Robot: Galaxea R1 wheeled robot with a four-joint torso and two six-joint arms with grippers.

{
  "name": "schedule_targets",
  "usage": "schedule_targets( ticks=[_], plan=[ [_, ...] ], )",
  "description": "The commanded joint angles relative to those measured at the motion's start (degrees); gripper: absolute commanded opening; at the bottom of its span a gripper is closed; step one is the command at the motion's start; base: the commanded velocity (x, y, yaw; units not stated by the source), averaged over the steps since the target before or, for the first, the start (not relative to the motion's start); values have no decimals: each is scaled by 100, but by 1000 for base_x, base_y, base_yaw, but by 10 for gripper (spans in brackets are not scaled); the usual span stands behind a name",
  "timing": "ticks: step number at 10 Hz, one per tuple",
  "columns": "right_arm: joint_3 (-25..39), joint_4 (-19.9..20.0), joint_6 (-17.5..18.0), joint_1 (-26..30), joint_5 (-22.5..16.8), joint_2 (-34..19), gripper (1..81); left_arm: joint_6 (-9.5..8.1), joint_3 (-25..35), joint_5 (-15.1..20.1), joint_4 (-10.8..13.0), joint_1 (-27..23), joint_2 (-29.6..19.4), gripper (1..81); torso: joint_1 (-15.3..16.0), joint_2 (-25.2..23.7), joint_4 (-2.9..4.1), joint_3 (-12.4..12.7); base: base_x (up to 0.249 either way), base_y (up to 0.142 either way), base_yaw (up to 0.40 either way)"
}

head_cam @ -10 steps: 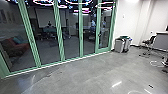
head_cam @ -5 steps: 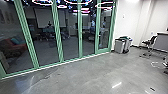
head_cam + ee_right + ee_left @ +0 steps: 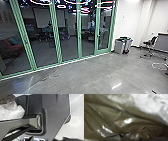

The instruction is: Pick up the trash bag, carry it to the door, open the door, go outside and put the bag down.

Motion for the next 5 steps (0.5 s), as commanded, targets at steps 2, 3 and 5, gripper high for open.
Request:
schedule_targets(
  ticks=[2, 3, 5],
  plan=[
    [7, -9, -16, 267, -361, -6, 811, 17, 4, 394, 35, -299, 2, 10, 2, 0, 0, 0, 154, -81, 0],
    [7, -9, -16, 276, -361, -6, 811, 17, 4, 393, 27, -299, 2, 10, 0, 0, 0, 0, 154, -81, 0],
    [7, -9, -16, 276, -361, -6, 811, 17, 4, 393, 36, -299, 2, 10, 2, 0, 0, 0, 154, -81, 0]
  ],
)
